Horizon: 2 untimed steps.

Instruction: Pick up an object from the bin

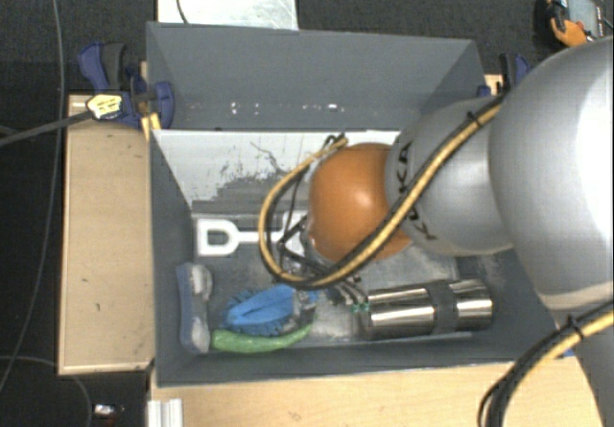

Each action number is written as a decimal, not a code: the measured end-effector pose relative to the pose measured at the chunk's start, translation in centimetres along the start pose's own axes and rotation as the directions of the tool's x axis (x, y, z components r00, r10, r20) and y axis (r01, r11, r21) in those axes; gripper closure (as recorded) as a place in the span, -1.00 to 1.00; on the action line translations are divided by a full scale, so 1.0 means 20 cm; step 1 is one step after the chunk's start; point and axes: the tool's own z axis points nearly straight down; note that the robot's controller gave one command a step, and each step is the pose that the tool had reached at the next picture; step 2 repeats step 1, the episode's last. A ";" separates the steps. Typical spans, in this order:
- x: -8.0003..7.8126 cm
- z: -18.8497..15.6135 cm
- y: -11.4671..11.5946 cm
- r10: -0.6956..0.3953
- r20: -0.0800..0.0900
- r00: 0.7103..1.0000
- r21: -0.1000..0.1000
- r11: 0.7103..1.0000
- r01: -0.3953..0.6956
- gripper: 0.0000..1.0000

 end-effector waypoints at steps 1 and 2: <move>0.01 -0.14 0.00 0.001 -0.010 1.000 -0.001 1.000 -0.001 1.00; 0.01 -0.14 0.00 0.001 -0.010 1.000 -0.001 1.000 -0.001 1.00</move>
Offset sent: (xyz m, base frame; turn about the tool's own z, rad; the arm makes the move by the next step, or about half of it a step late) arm -0.0030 -0.0006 0.0936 0.0002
